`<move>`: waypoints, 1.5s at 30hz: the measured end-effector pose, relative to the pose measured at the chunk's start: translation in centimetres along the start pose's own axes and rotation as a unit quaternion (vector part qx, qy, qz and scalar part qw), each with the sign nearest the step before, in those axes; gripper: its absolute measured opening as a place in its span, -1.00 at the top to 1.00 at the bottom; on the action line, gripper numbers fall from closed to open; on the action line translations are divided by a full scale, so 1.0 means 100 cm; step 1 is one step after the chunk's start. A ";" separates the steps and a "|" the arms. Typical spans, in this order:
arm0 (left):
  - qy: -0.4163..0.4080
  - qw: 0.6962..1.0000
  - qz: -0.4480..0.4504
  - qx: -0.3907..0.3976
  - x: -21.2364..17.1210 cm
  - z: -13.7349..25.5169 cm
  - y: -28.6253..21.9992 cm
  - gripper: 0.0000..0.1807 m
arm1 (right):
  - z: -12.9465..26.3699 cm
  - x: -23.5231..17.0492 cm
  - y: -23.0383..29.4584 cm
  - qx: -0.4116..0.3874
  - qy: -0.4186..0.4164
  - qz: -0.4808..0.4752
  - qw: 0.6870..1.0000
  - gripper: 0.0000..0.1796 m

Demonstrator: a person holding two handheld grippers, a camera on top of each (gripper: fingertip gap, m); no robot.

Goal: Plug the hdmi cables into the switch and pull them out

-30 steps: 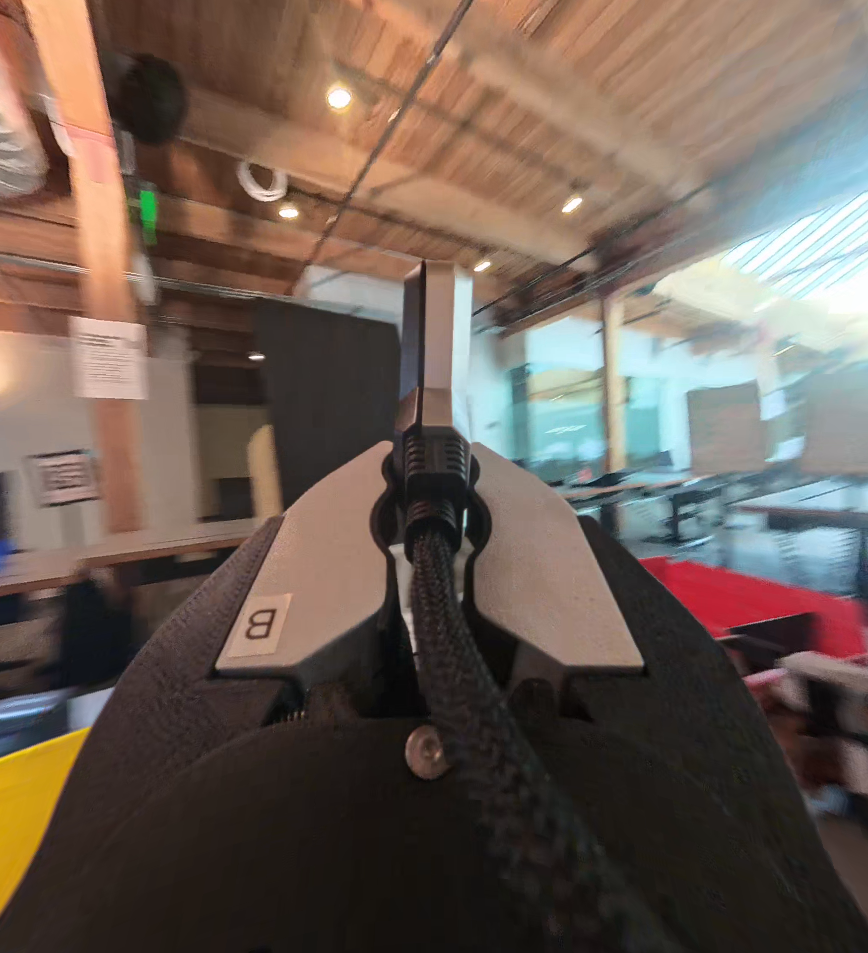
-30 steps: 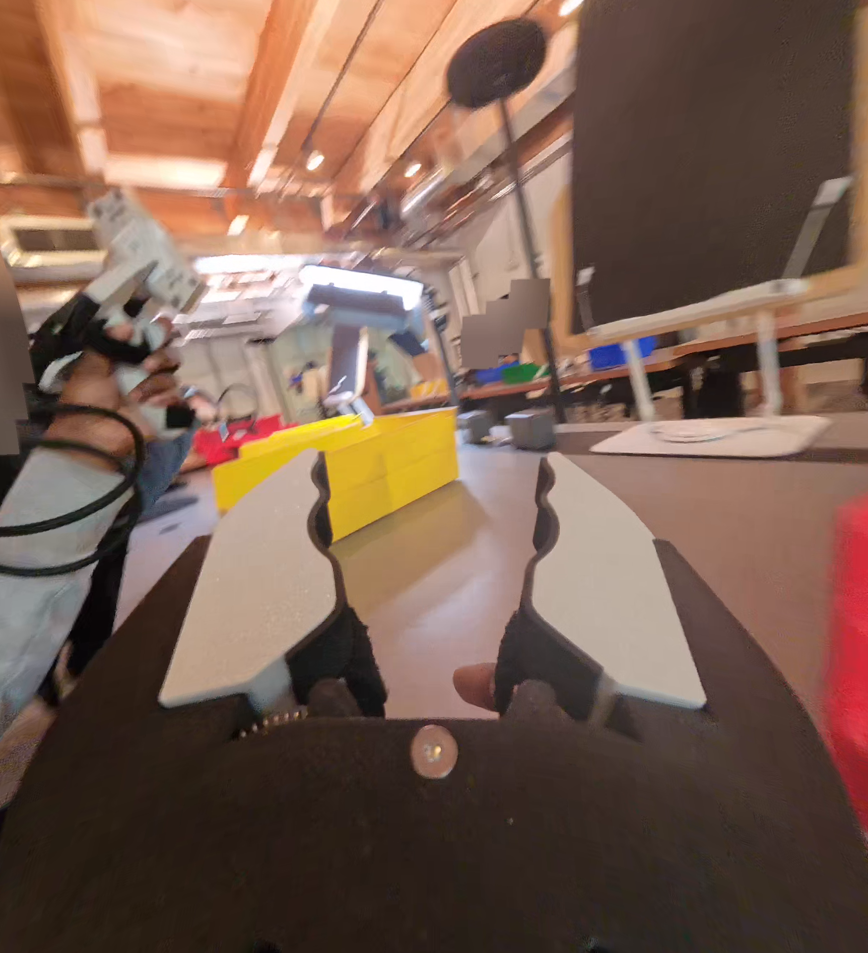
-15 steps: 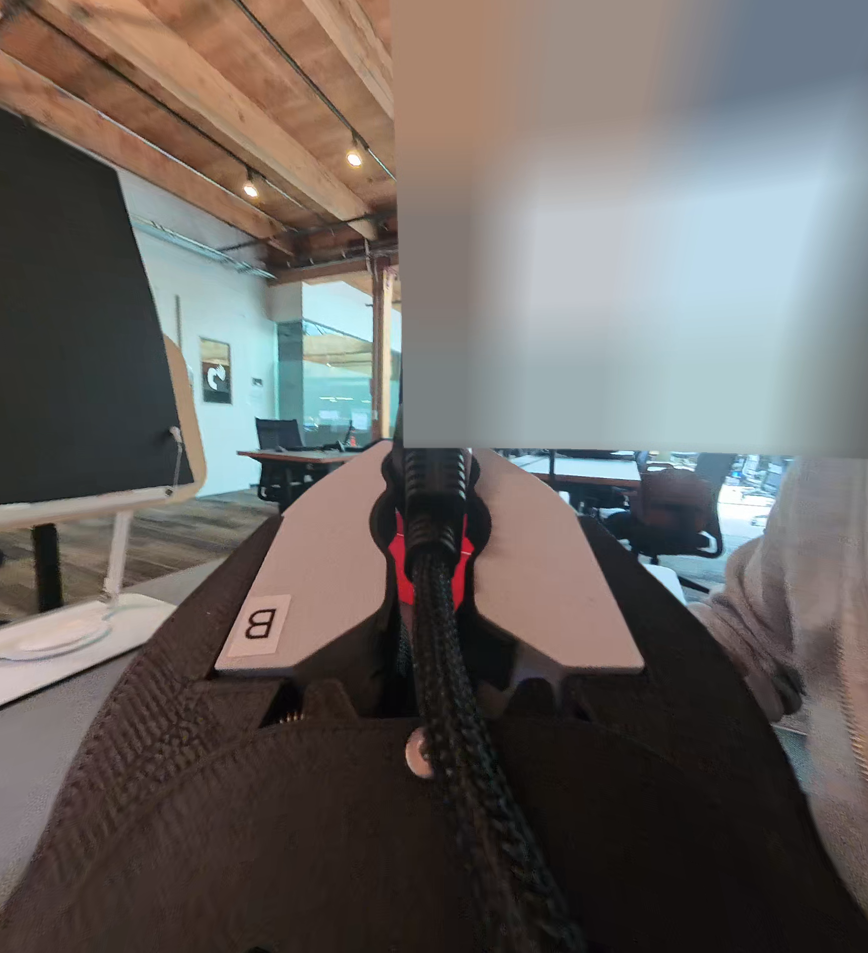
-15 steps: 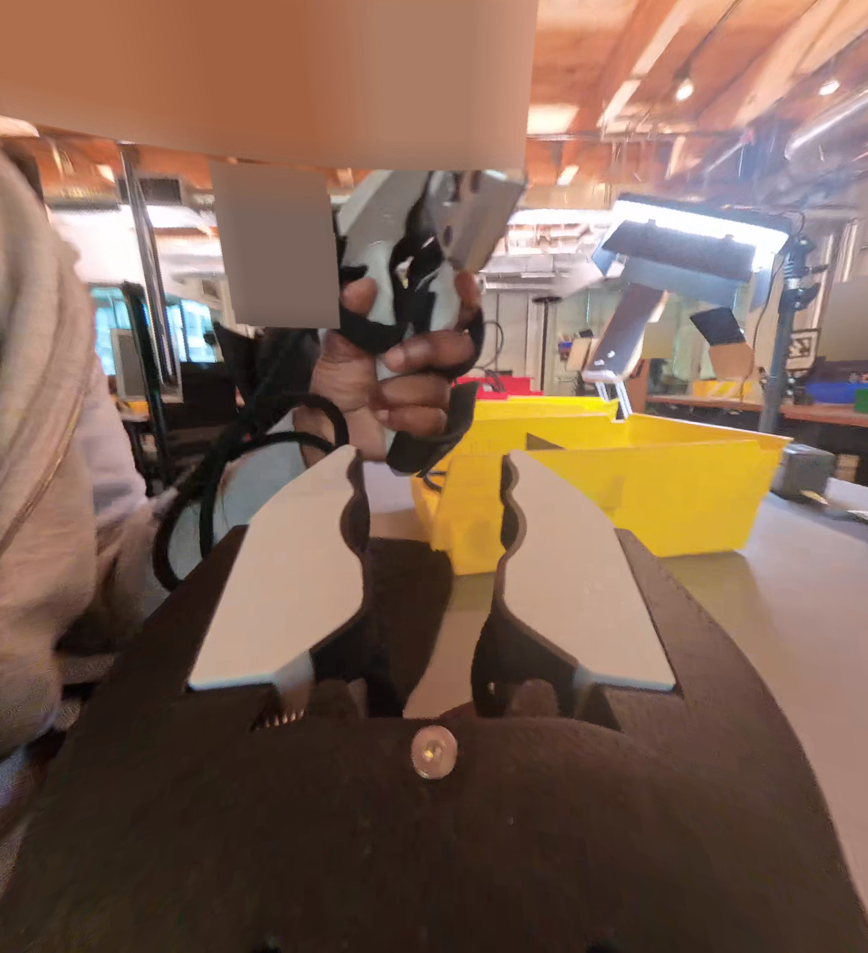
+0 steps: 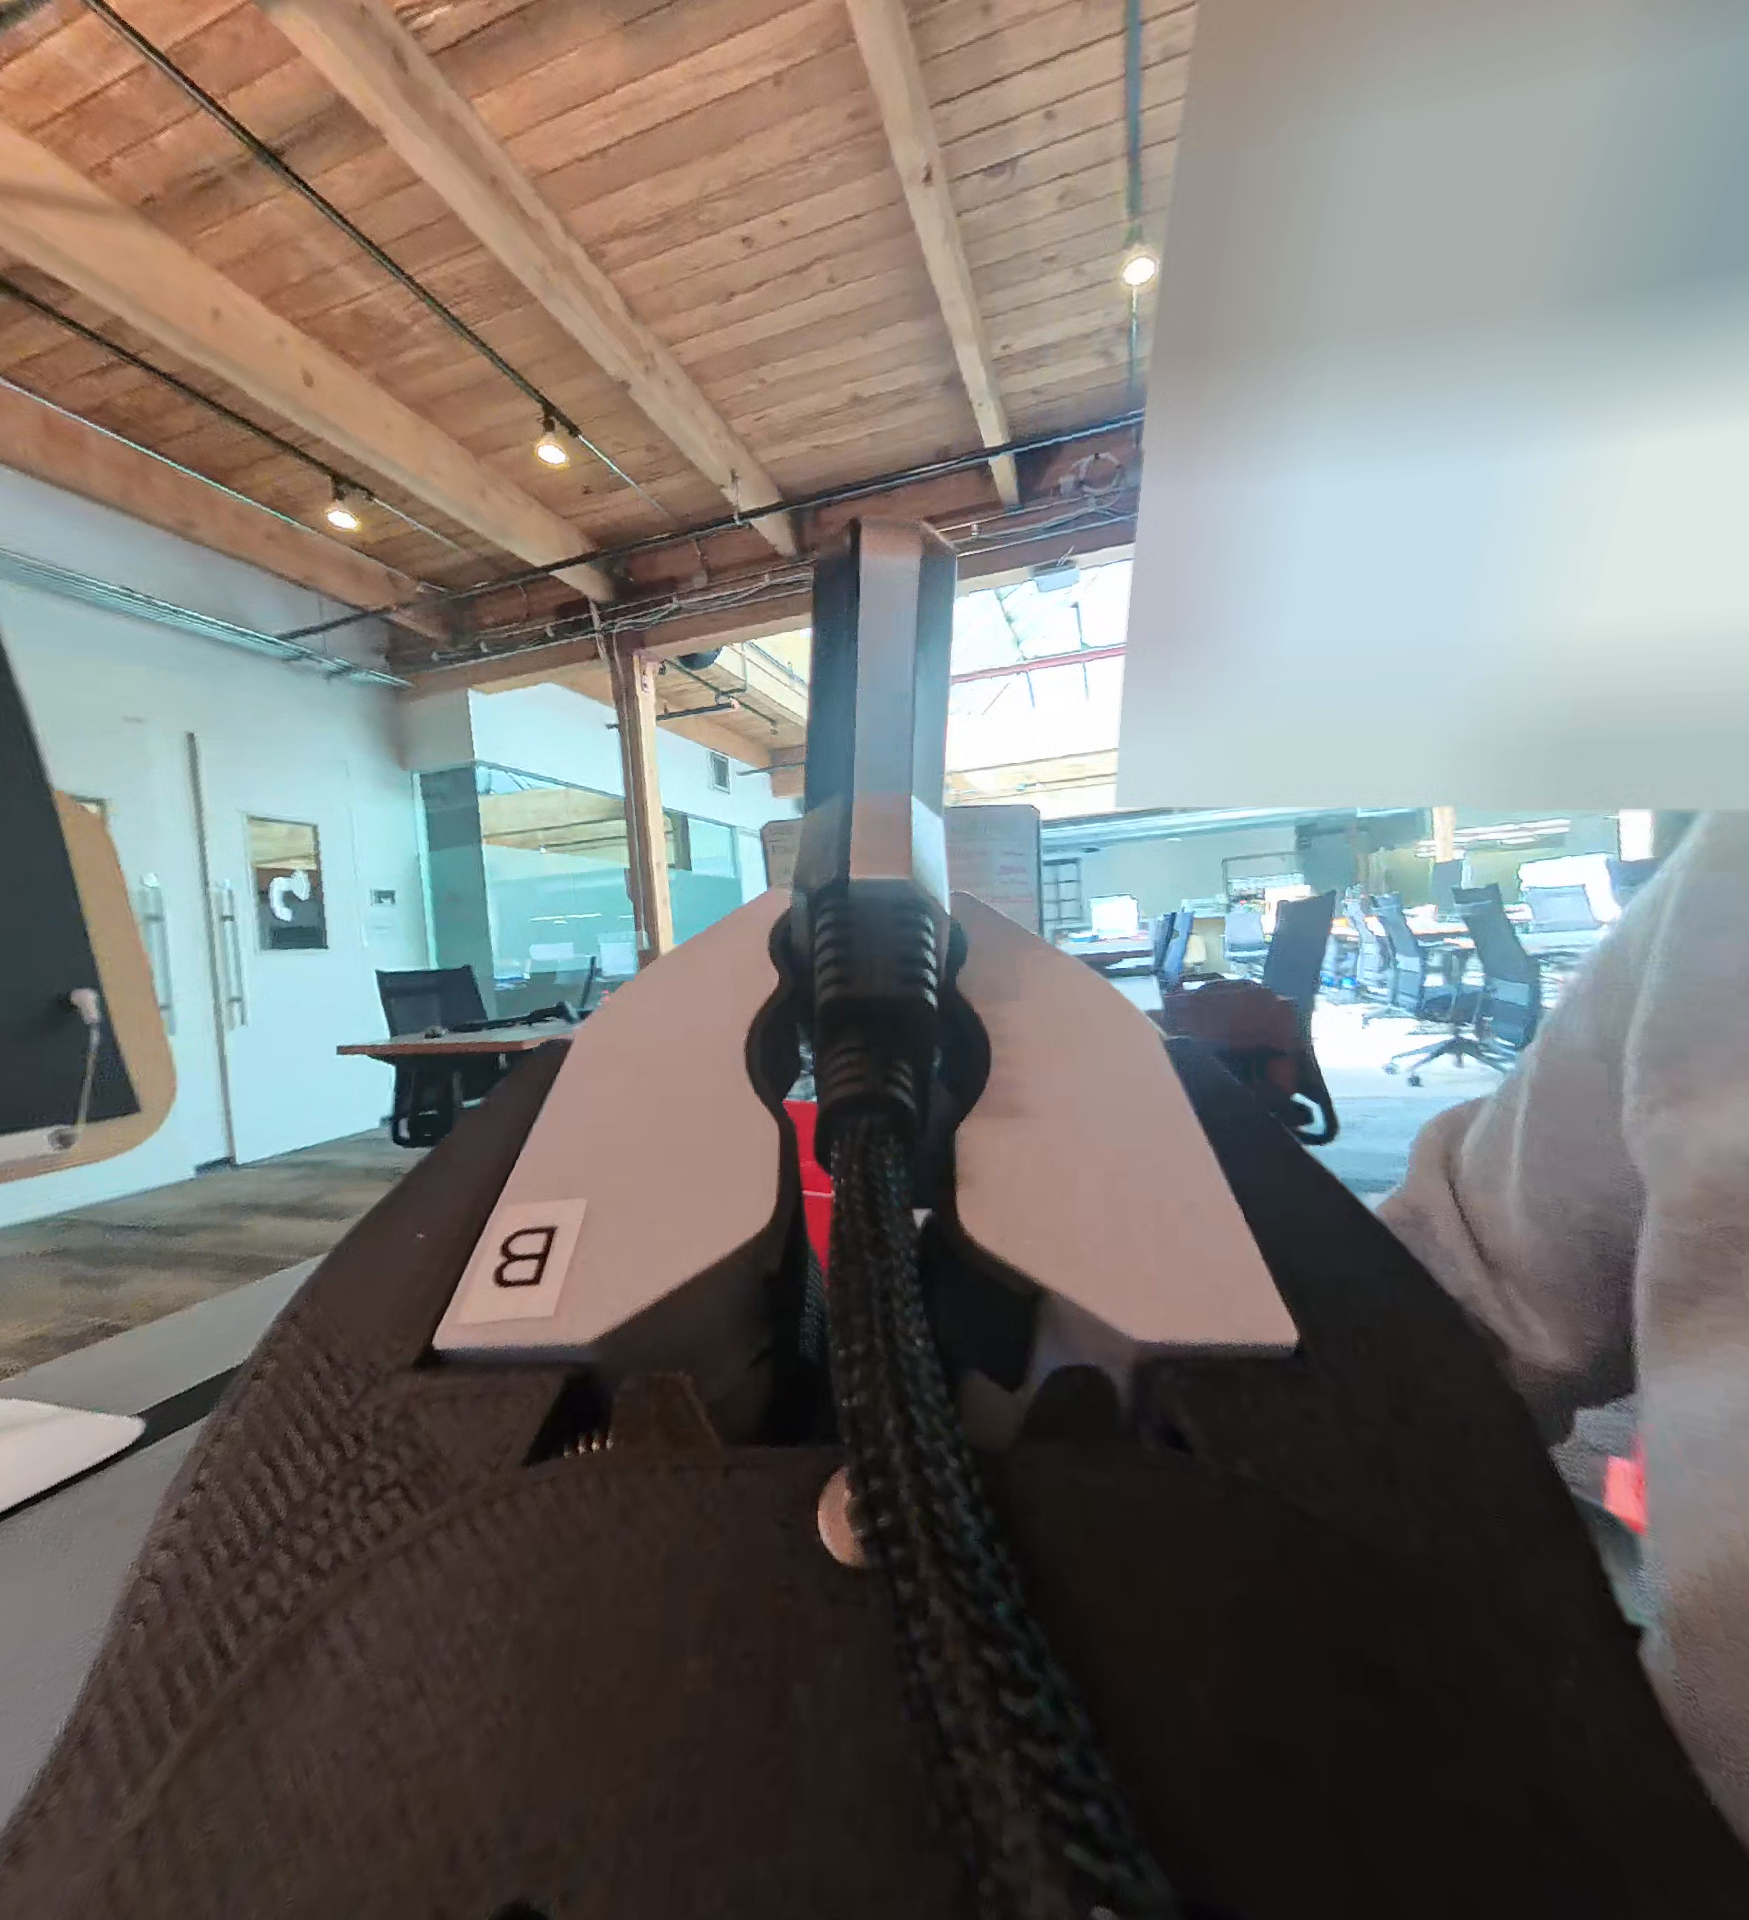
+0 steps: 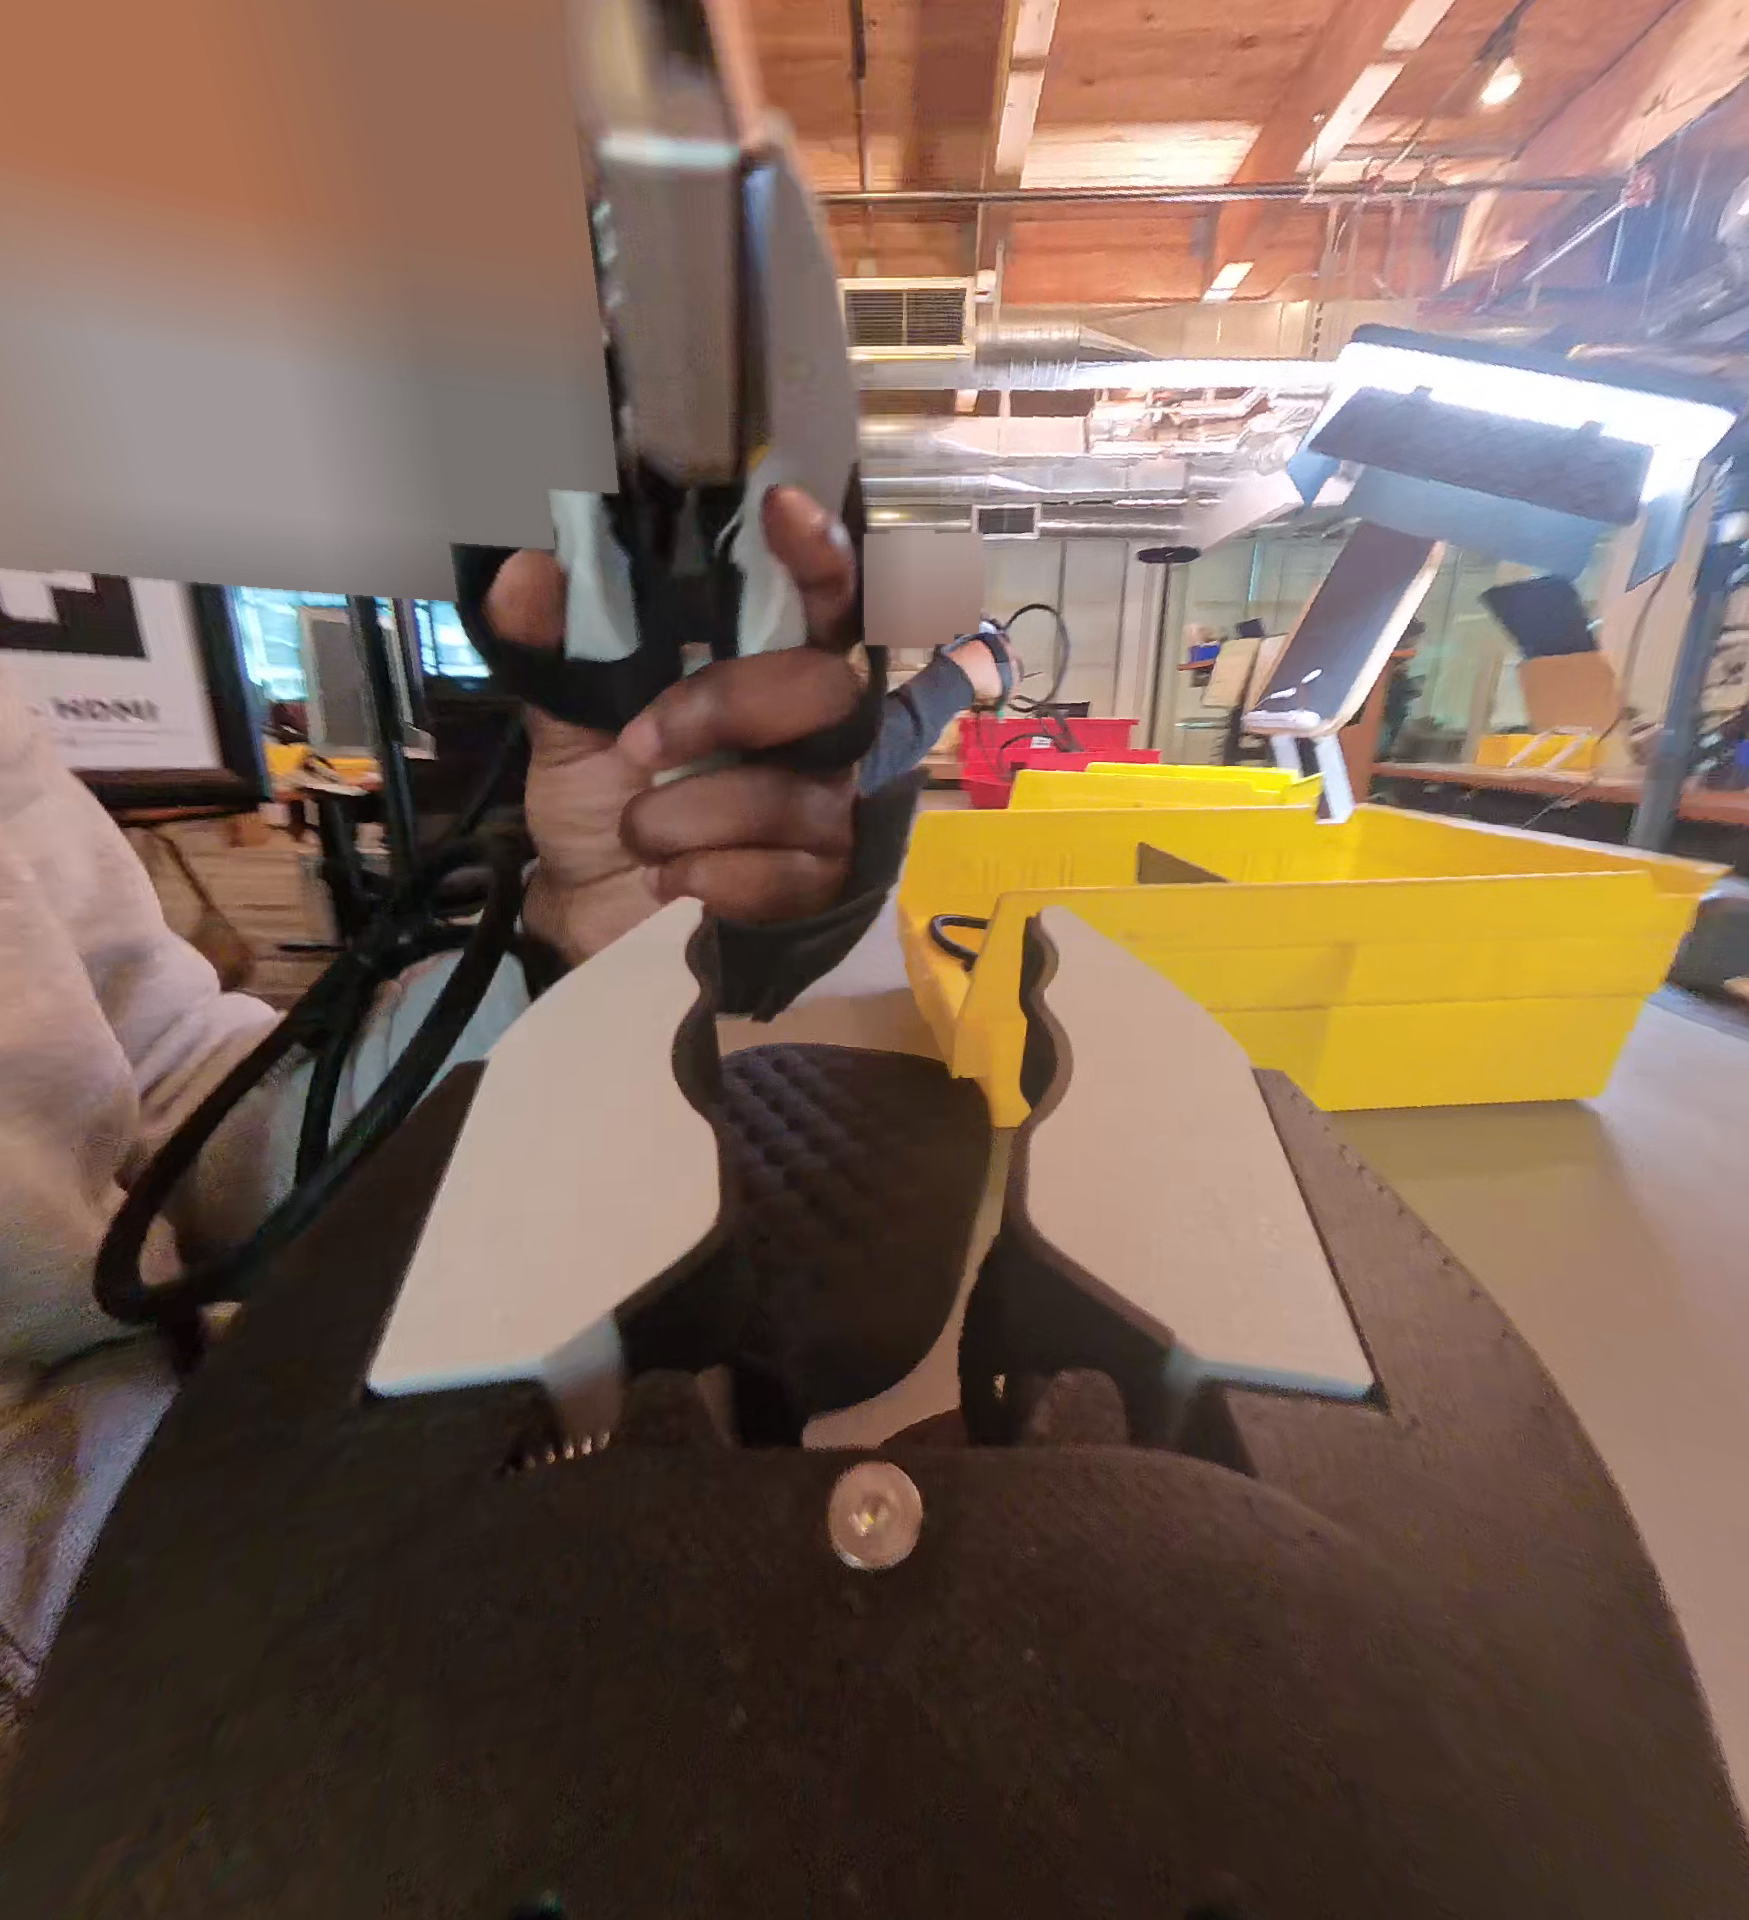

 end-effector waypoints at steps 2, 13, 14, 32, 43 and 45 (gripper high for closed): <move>-0.009 1.000 0.002 0.020 -0.003 0.008 -0.007 0.76 | 0.001 -0.003 -0.004 0.026 0.010 -0.045 0.999 0.33; -0.028 1.000 0.002 -0.010 0.000 0.005 0.000 0.76 | 0.019 0.009 -0.028 0.003 -0.003 -0.083 0.997 0.27; -0.028 0.999 0.006 -0.019 -0.003 0.005 0.003 0.76 | 0.015 0.015 -0.023 0.009 -0.032 -0.085 0.996 0.24; 0.071 0.987 0.131 0.054 -0.055 0.005 0.035 0.32 | 0.013 0.072 0.003 -0.027 -0.141 0.055 0.988 0.78; 0.037 0.918 -0.111 0.379 -0.017 0.065 0.072 0.47 | 0.029 0.216 0.050 -0.160 -0.027 0.526 0.835 0.78; 0.021 0.911 -0.132 0.389 -0.006 0.075 0.066 0.50 | 0.032 0.203 0.051 -0.195 0.026 0.594 0.780 0.78</move>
Point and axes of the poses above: each gripper's, where its closed fingertips meet, z back along the fingers, x out of its top, y = z × x across the jaws, the point moved 7 cm from there along z, back along the fingers, and after that the axes turned 1 degree about -z, right-handed, at the moved point
